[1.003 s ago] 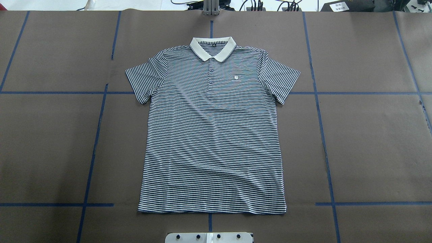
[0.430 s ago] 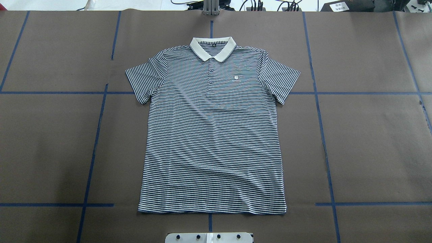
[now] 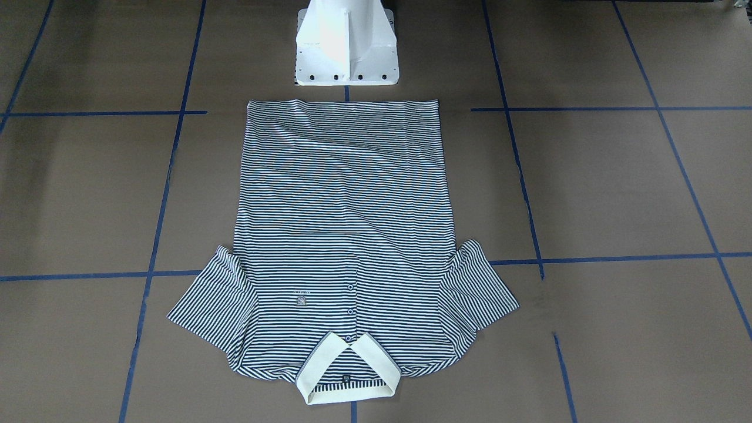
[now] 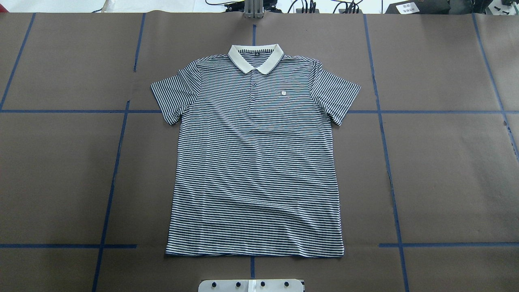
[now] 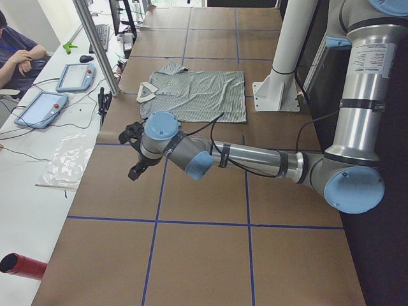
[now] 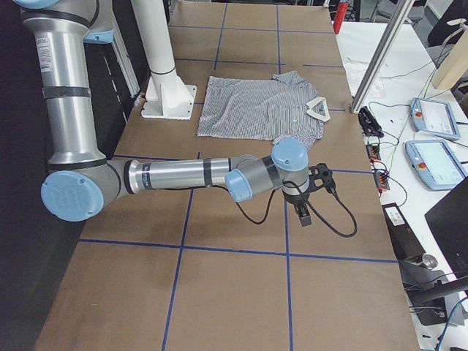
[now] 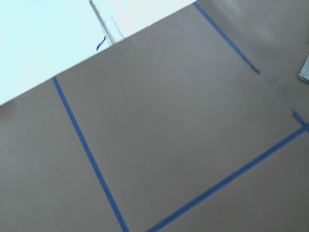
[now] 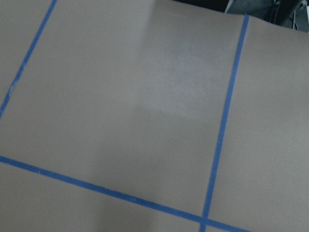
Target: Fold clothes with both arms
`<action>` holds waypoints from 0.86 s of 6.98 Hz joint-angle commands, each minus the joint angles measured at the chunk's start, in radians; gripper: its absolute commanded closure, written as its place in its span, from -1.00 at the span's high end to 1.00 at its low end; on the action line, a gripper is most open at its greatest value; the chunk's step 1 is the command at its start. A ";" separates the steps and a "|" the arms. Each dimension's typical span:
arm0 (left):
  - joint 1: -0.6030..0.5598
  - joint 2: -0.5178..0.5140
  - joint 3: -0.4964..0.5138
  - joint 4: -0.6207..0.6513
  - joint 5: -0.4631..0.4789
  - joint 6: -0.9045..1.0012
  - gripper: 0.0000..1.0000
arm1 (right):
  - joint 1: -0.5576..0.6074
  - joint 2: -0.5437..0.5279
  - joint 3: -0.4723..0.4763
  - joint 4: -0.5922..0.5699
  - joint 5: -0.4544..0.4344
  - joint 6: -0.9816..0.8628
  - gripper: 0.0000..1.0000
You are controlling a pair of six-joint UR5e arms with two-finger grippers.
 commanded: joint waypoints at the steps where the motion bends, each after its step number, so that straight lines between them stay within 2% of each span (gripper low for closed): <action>1: 0.000 -0.011 0.003 -0.035 0.000 -0.026 1.00 | -0.134 0.157 -0.033 0.020 -0.046 0.294 1.00; 2: 0.000 -0.013 -0.002 -0.035 0.000 -0.026 1.00 | -0.216 0.256 -0.059 0.020 -0.087 0.416 1.00; 3: 0.000 -0.011 -0.007 -0.035 0.000 -0.026 1.00 | -0.296 0.312 -0.082 0.049 -0.158 0.554 0.98; 4: 0.000 -0.013 -0.007 -0.035 0.000 -0.026 1.00 | -0.364 0.352 -0.139 0.139 -0.214 0.686 0.91; 5: 0.000 -0.013 -0.008 -0.035 0.000 -0.026 1.00 | -0.437 0.371 -0.209 0.234 -0.303 0.766 0.81; 6: 0.000 -0.011 -0.005 -0.036 -0.005 -0.026 1.00 | -0.509 0.398 -0.283 0.291 -0.398 0.817 0.56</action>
